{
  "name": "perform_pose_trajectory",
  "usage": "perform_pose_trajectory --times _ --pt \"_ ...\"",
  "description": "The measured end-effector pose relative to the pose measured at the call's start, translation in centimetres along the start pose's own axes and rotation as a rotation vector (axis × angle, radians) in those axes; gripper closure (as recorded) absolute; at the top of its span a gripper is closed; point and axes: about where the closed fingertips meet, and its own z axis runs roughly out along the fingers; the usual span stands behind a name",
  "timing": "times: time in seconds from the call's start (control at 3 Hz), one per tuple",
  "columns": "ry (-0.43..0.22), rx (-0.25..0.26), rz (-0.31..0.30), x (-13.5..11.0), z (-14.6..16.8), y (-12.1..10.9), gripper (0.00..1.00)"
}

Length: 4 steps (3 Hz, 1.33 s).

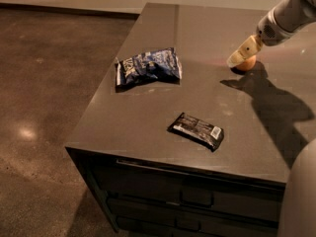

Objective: Move orange near rxbar chocolate

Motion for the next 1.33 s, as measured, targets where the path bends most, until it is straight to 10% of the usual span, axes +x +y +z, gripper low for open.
perform_pose_trajectory --times 0.67,1.33 --pt "0.031 -0.015 0.057 1.5 2.2 -1.0 0.16" --pt "0.012 -0.034 -0.002 0.6 1.9 0.2 0.72"
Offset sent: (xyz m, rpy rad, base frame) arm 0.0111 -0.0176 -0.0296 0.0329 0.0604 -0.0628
